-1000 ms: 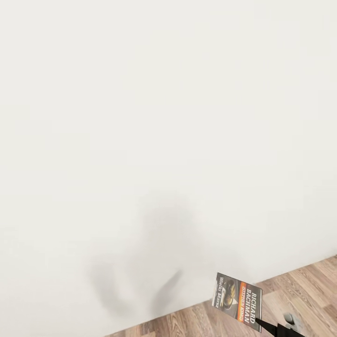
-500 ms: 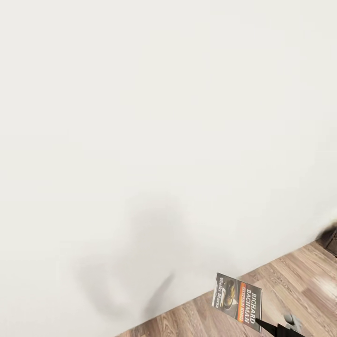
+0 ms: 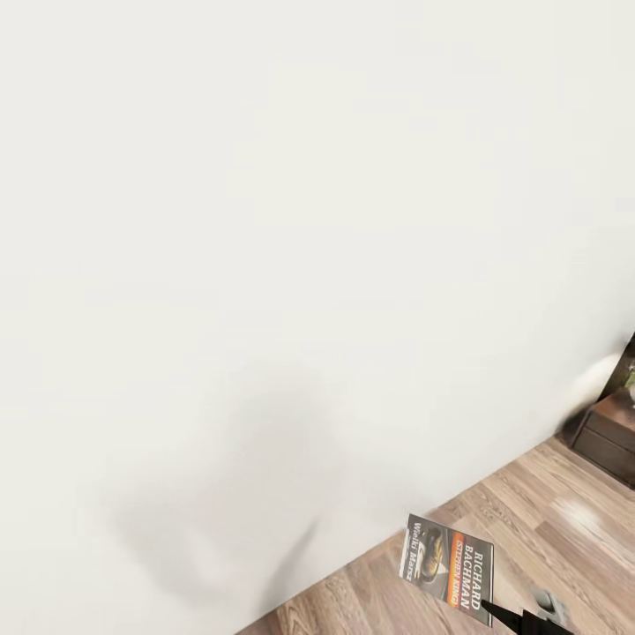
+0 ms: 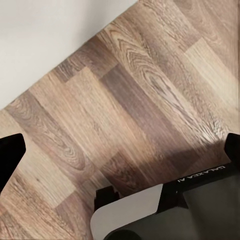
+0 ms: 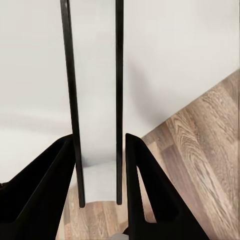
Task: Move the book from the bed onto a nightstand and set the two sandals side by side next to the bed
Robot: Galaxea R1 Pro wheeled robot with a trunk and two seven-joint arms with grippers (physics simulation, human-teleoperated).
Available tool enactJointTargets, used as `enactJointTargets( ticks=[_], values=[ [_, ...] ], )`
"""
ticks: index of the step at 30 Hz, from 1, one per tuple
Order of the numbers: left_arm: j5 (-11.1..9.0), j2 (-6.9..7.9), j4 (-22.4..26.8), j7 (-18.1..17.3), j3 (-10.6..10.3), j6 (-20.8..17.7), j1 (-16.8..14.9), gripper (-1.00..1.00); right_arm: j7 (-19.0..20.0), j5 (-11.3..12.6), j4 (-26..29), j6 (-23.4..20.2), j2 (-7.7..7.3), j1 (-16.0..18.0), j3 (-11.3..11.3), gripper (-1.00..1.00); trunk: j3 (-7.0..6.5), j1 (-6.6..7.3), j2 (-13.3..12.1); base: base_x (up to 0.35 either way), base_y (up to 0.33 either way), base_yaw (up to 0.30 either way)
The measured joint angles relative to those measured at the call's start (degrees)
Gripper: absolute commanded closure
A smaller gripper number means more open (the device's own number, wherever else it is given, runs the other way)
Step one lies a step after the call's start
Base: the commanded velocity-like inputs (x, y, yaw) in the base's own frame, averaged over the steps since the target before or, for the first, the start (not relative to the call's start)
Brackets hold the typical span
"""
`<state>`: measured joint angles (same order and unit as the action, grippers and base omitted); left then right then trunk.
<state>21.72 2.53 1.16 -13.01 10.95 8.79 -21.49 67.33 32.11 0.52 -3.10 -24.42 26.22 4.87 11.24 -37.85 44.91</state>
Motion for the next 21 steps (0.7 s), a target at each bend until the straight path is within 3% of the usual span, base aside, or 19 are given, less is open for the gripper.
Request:
enactJointTargets(
  ticks=[21],
  values=[
    [0.0, 0.00, 0.0, 0.0, 0.0, 0.0, 0.0, -1.00, 0.0, 0.0, 0.0, 0.0, 0.00, 0.0, 0.2, 1.00, 0.00, 0.00, 0.0, 0.000, 0.000, -0.212]
  ],
)
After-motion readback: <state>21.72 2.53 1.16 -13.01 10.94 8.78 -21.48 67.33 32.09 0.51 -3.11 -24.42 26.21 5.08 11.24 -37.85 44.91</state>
